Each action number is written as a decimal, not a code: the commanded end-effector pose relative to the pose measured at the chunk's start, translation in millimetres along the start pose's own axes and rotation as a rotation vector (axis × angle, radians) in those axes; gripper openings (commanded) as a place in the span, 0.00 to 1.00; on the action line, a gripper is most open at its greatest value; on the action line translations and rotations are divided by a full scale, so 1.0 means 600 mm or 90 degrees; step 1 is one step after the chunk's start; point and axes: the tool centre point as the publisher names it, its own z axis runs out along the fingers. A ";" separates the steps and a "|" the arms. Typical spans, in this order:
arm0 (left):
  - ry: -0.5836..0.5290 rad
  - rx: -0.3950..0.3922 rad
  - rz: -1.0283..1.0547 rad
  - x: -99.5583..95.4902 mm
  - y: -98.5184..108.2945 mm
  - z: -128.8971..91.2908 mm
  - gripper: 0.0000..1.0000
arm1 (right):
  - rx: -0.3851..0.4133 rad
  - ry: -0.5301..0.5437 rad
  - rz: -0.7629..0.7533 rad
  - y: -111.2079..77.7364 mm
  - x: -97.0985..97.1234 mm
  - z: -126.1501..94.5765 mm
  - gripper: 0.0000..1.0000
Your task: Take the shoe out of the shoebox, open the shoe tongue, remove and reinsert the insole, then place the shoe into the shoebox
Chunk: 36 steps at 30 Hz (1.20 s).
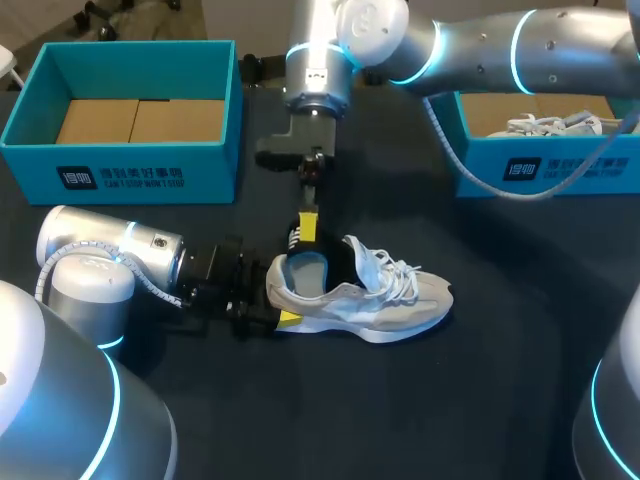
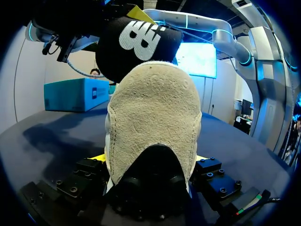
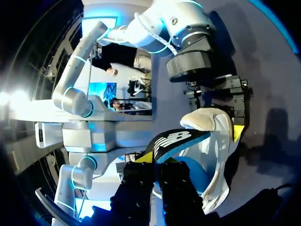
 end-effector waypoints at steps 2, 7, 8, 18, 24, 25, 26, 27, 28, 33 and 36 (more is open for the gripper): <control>-0.001 -0.001 0.000 0.000 0.002 0.001 0.00 | -0.013 -0.013 -0.009 0.002 0.009 -0.013 0.00; -0.001 -0.001 0.000 0.000 0.002 0.001 0.00 | -0.046 -0.038 -0.022 0.009 0.028 -0.039 0.00; -0.001 -0.001 0.000 0.000 0.002 0.001 0.00 | -0.051 -0.045 -0.026 0.011 0.032 -0.044 0.00; -0.001 -0.001 0.000 0.000 0.002 0.001 0.00 | -0.136 -0.110 -0.025 0.015 0.062 -0.089 0.00; -0.001 -0.001 0.000 0.000 0.002 0.001 0.00 | -0.196 -0.158 -0.023 0.024 0.076 -0.116 0.00; -0.001 -0.001 0.000 0.000 0.002 0.001 0.00 | -0.210 -0.167 -0.021 0.026 0.078 -0.123 0.00; -0.001 -0.001 0.000 0.000 0.002 0.001 0.00 | -0.229 -0.181 -0.025 0.027 0.081 -0.130 0.00; -0.001 -0.001 0.000 0.000 0.002 0.001 0.00 | -0.239 -0.188 -0.026 0.028 0.082 -0.137 0.00; -0.001 -0.001 0.000 0.000 0.002 0.001 0.00 | -0.248 -0.197 -0.029 0.029 0.084 -0.143 0.00; -0.001 -0.001 0.000 0.000 0.002 0.001 0.00 | -0.273 -0.227 -0.029 0.037 0.091 -0.171 0.00; -0.001 -0.001 0.000 0.000 0.002 0.001 0.00 | -0.313 -0.254 -0.034 0.037 0.096 -0.194 0.00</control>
